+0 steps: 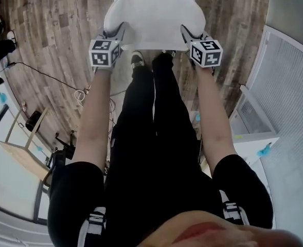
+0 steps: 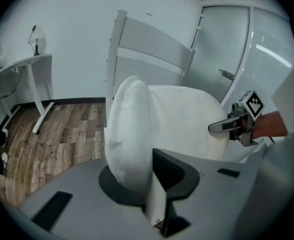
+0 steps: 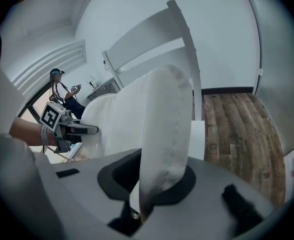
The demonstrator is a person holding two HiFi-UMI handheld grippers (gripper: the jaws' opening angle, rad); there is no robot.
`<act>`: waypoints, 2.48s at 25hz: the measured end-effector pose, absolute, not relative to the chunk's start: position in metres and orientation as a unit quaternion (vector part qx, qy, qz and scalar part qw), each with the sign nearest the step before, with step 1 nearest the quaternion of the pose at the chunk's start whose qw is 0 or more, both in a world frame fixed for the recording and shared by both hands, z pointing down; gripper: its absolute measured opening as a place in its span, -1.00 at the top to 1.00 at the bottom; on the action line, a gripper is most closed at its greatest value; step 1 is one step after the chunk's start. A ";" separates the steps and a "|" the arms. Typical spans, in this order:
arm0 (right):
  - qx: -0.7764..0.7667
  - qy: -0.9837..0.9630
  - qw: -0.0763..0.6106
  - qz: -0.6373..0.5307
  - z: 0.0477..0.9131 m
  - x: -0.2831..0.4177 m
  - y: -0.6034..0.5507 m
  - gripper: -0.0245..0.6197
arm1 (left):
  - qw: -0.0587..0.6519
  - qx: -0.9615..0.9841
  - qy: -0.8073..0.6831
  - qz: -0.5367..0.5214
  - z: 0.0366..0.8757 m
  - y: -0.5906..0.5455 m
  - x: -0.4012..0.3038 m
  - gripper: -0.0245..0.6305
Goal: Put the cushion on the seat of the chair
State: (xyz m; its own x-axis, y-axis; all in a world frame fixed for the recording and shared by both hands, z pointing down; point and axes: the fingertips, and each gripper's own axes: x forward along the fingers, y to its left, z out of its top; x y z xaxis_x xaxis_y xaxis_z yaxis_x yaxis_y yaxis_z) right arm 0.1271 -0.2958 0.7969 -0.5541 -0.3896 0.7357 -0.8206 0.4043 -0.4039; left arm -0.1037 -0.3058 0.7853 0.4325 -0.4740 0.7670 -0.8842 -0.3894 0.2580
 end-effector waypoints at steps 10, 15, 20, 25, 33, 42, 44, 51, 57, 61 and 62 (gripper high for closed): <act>0.378 -0.751 0.304 0.449 0.890 0.133 -0.321 0.75 | 0.377 0.759 -0.415 0.330 0.877 -0.336 -0.100 0.72; 0.360 -0.734 0.326 0.474 0.917 0.135 -0.336 0.74 | 0.394 0.748 -0.406 0.349 0.898 -0.348 -0.101 0.71; 0.359 -0.721 0.353 0.477 0.928 0.133 -0.349 0.73 | 0.406 0.736 -0.393 0.374 0.918 -0.358 -0.103 0.70; 0.375 -0.697 0.381 0.478 0.940 0.140 -0.352 0.68 | 0.409 0.727 -0.393 0.387 0.937 -0.364 -0.103 0.68; 0.402 -0.678 0.413 0.455 0.959 0.147 -0.358 0.48 | 0.398 0.705 -0.417 0.413 0.951 -0.368 -0.112 0.55; 0.431 -0.662 0.408 0.457 0.968 0.163 -0.363 0.12 | 0.393 0.691 -0.440 0.419 0.956 -0.374 -0.126 0.24; 0.441 -0.657 0.409 0.454 0.969 0.169 -0.362 0.04 | 0.392 0.687 -0.446 0.418 0.957 -0.374 -0.128 0.16; 0.456 -0.646 0.418 0.447 0.966 0.183 -0.362 -0.06 | 0.403 0.678 -0.452 0.418 0.955 -0.377 -0.137 -0.01; 0.467 -0.636 0.428 0.441 0.956 0.197 -0.359 -0.06 | 0.394 0.673 -0.466 0.418 0.942 -0.378 -0.150 -0.11; 0.474 -0.636 0.422 0.439 0.940 0.199 -0.358 -0.06 | 0.388 0.673 -0.472 0.418 0.925 -0.378 -0.161 -0.11; 0.477 -0.638 0.417 0.439 0.933 0.197 -0.358 -0.06 | 0.385 0.675 -0.472 0.416 0.917 -0.378 -0.162 -0.11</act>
